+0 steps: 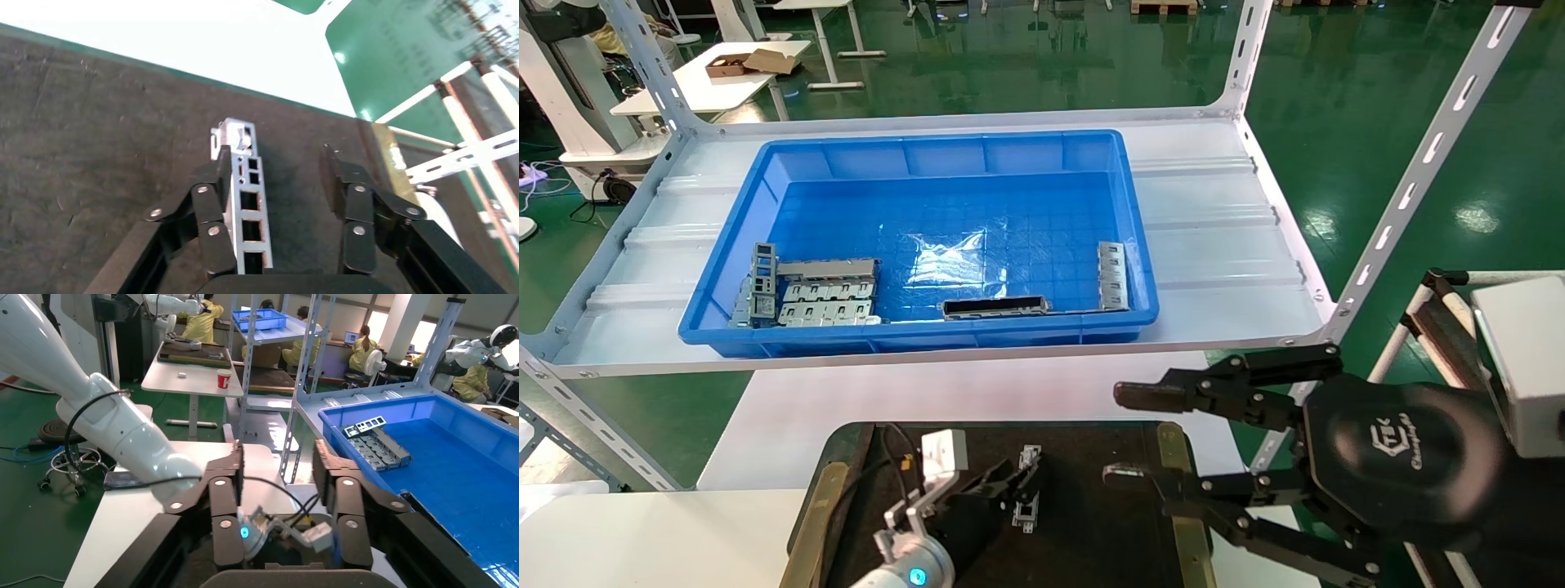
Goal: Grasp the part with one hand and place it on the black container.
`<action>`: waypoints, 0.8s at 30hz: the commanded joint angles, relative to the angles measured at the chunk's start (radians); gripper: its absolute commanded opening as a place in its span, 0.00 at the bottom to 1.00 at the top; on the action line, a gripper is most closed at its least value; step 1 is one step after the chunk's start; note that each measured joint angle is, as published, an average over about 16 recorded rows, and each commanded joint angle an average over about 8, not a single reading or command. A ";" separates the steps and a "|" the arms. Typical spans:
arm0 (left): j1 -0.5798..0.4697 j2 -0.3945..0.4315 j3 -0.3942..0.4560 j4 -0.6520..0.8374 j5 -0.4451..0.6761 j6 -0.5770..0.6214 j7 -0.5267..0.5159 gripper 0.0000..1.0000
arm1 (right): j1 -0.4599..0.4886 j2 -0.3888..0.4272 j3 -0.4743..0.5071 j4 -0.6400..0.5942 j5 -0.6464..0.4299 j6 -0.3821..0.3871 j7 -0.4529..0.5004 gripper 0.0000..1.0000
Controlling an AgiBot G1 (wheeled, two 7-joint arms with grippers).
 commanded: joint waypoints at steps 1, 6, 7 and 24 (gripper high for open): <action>-0.001 -0.027 -0.009 -0.028 0.007 0.027 -0.004 1.00 | 0.000 0.000 0.000 0.000 0.000 0.000 0.000 1.00; 0.012 -0.139 -0.041 -0.139 0.032 0.118 0.017 1.00 | 0.000 0.000 0.000 0.000 0.000 0.000 0.000 1.00; 0.016 -0.164 -0.050 -0.162 0.037 0.137 0.022 1.00 | 0.000 0.000 0.000 0.000 0.000 0.000 0.000 1.00; 0.101 -0.489 -0.311 -0.308 -0.047 0.579 0.253 1.00 | 0.000 0.001 -0.001 0.000 0.001 0.001 -0.001 1.00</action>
